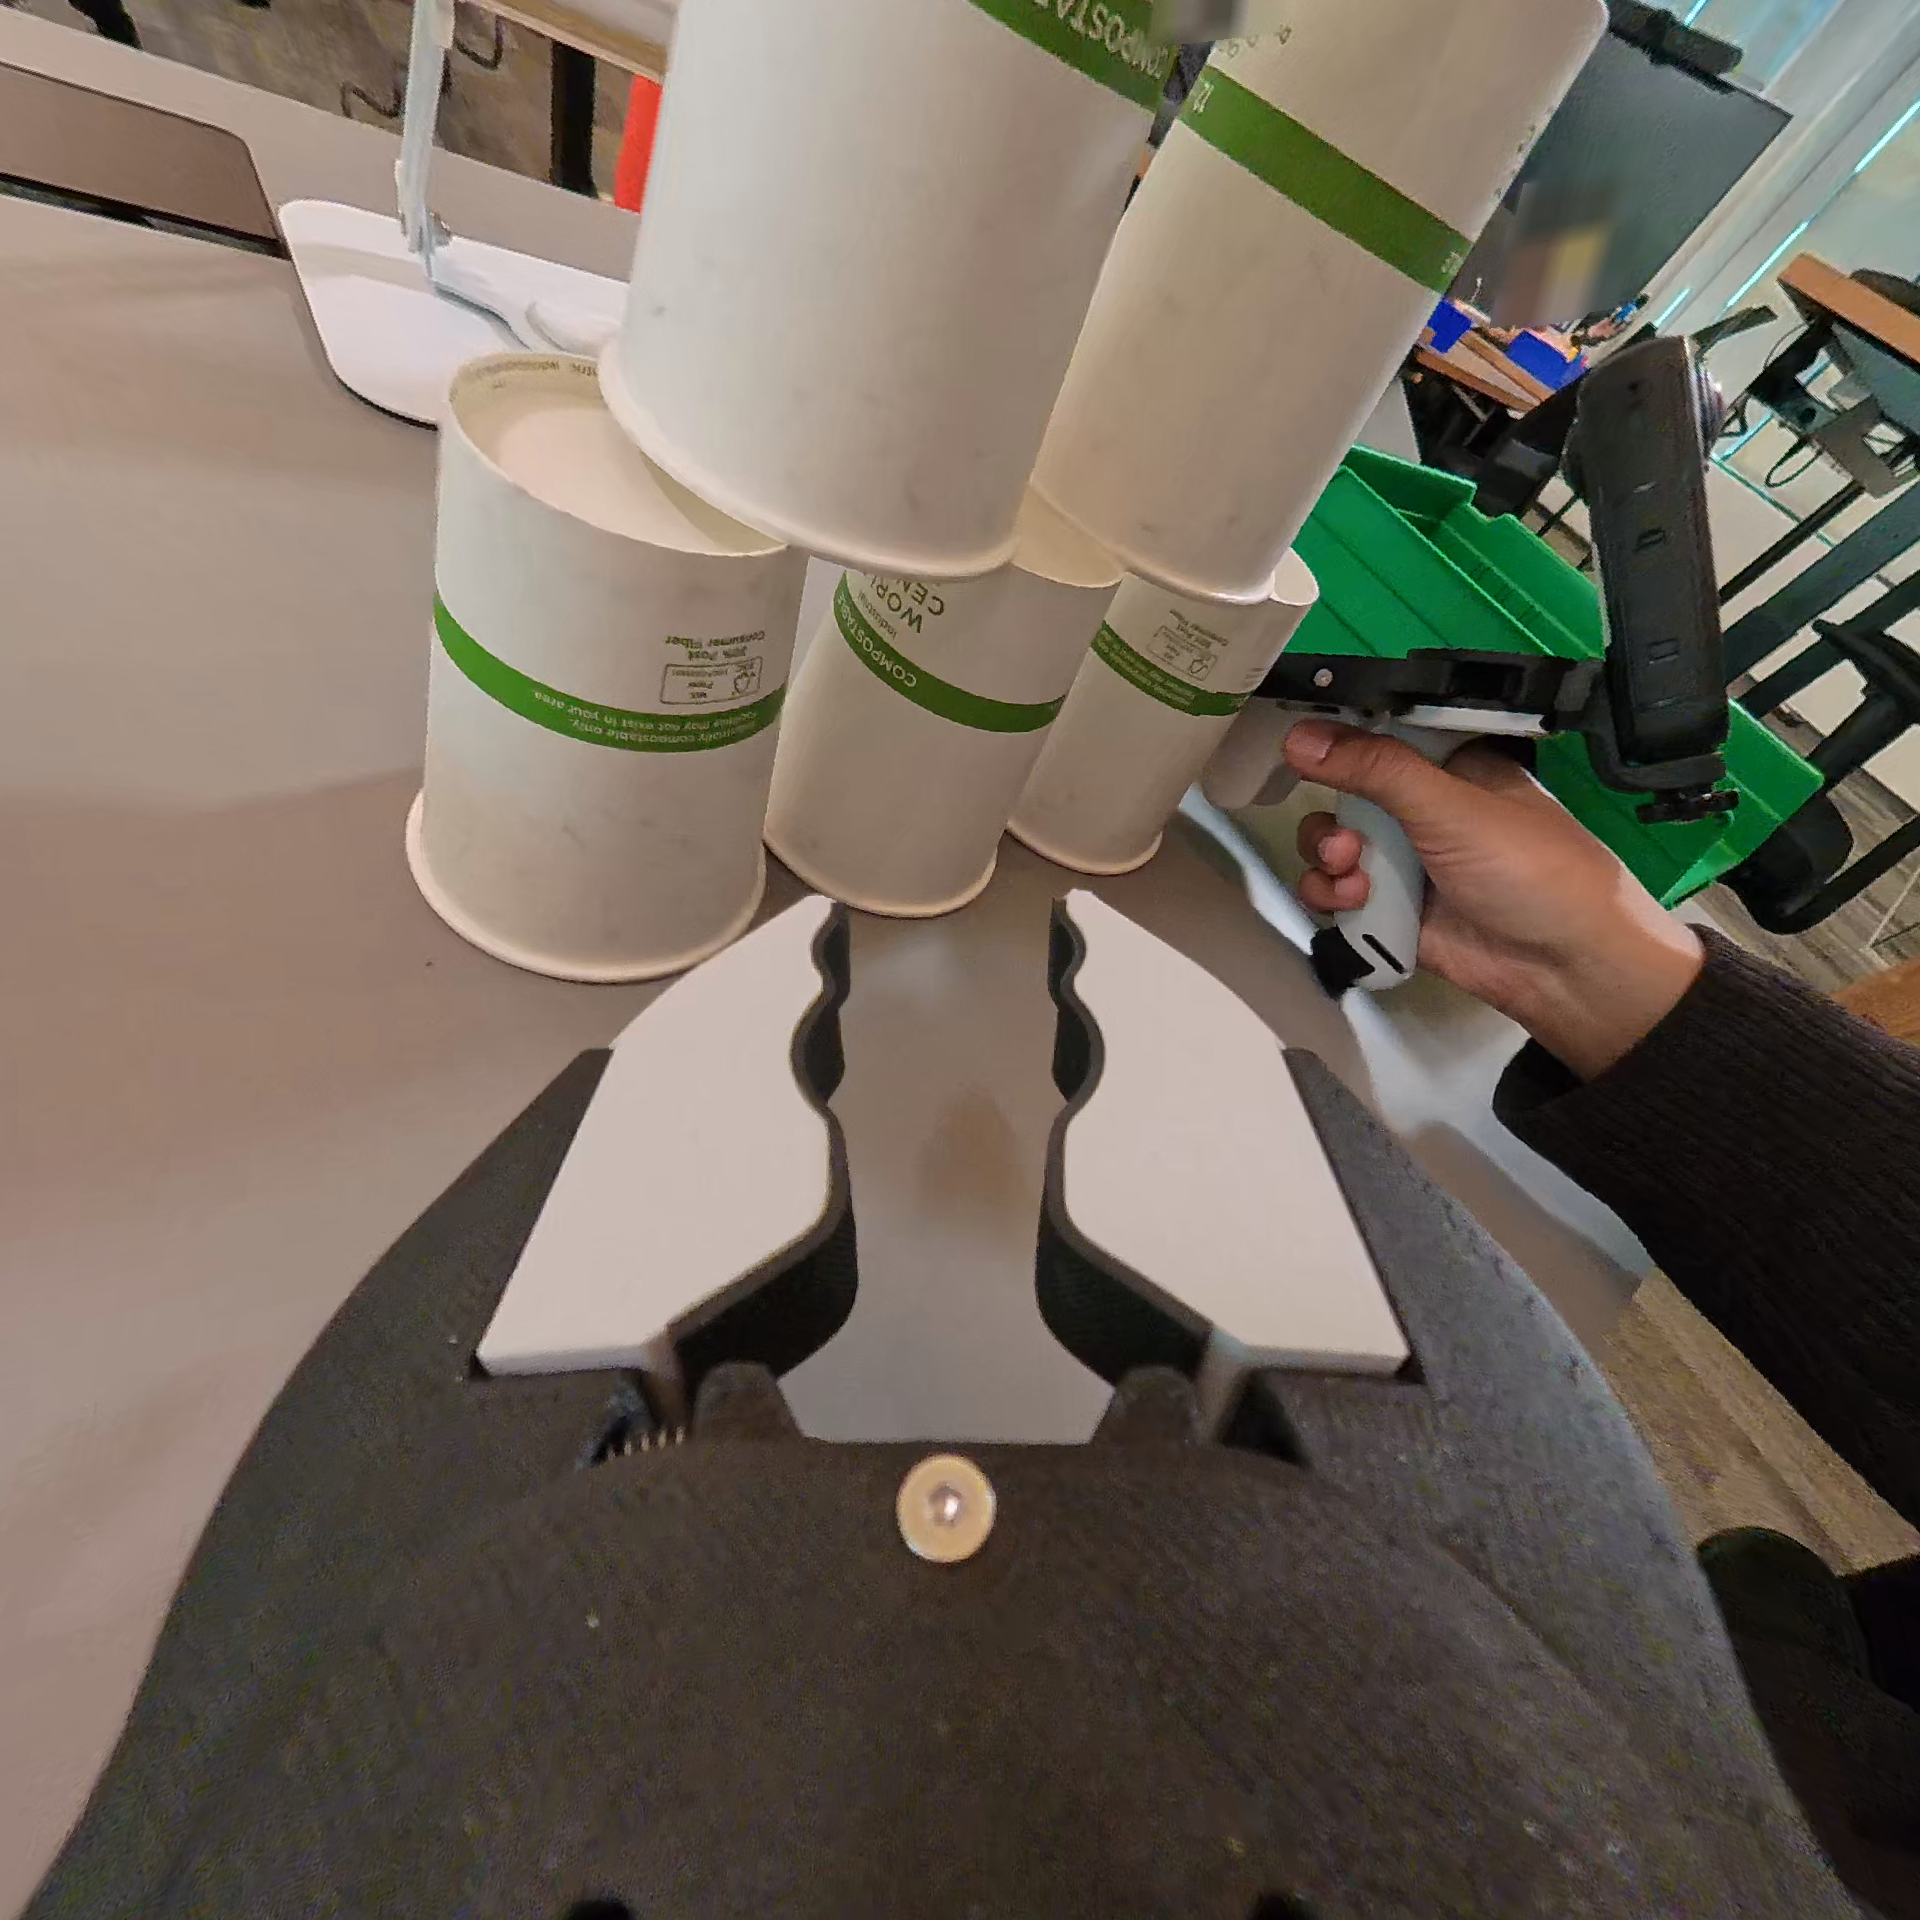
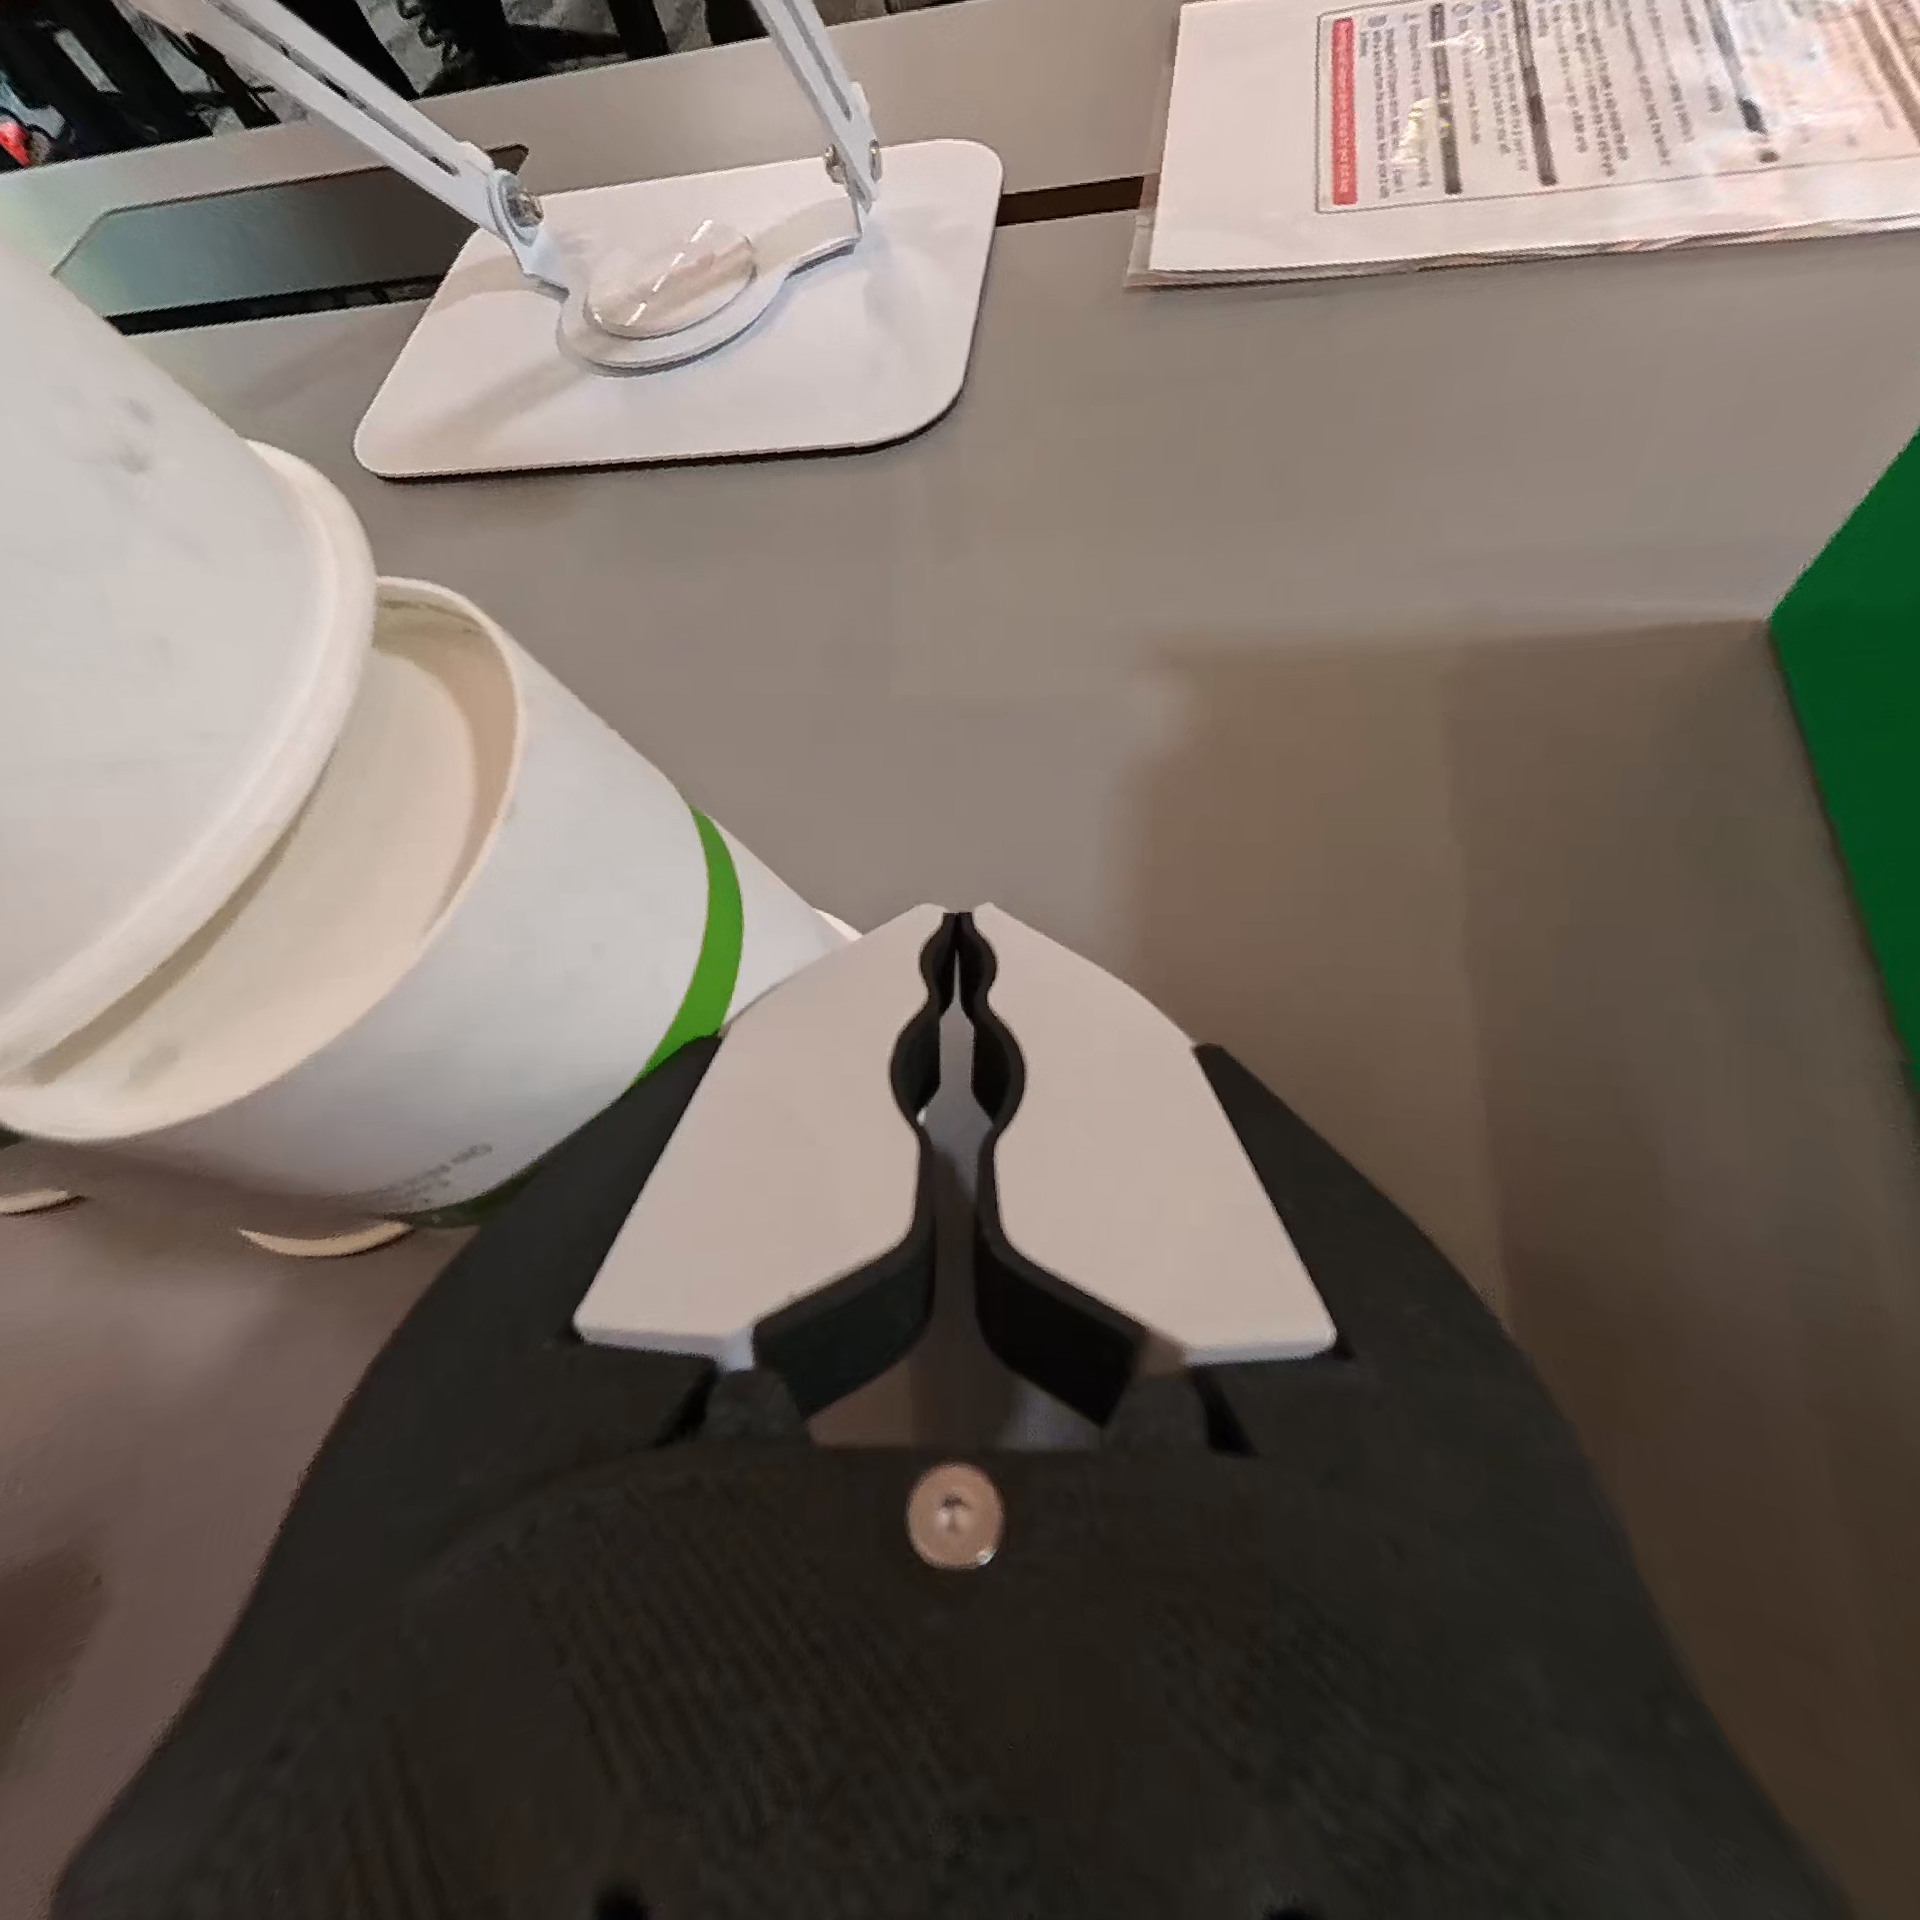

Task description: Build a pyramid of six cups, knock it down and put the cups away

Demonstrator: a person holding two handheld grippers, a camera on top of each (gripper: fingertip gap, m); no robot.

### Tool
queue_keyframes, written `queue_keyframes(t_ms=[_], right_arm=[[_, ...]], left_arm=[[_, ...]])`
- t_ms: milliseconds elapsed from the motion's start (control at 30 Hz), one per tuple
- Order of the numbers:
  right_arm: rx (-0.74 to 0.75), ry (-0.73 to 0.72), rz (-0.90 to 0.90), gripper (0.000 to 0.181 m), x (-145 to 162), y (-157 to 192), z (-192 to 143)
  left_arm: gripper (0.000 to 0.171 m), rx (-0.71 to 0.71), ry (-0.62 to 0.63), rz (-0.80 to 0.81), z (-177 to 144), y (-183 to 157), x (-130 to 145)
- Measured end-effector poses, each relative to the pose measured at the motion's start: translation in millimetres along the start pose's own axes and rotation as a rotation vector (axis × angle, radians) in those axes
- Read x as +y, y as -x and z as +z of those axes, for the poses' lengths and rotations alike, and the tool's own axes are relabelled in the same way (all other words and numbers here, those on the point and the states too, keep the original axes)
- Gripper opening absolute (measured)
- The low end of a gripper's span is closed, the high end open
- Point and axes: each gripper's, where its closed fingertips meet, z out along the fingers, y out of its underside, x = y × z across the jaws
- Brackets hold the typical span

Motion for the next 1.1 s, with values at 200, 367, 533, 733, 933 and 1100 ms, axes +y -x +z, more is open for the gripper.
queue_keyframes(t_ms=[200, 367, 533, 733, 933, 1100], right_arm=[[-0.047, -0.045, -0.048, 0.000, -18.8, 29.5, -3.7], [-0.085, -0.071, -0.161, 0.000, -29.9, 73.9, -0.3], [-0.161, -0.086, -0.246, 0.000, -37.0, 131.4, 8.0], [-0.231, -0.078, -0.364, 0.000, -44.3, 202.9, 14.5], [-0.241, -0.104, -0.379, 0.000, -48.1, 210.7, 9.8], [-0.254, -0.095, -0.325, 0.000, -47.3, 184.3, 8.0]], left_arm=[[0.034, 0.033, -0.021, -0.008, -4.5, -22.3, 2.2], [0.033, 0.015, -0.070, 0.008, -12.1, -29.6, -4.2], [0.032, 0.058, -0.114, -0.102, -24.3, -45.9, -3.6], [0.032, 0.053, -0.129, -0.094, -43.7, -53.1, 5.6], [0.032, 0.027, -0.126, -0.087, -46.0, -42.3, 5.5], [0.032, 0.003, -0.140, -0.086, -47.0, -32.8, 1.2]])
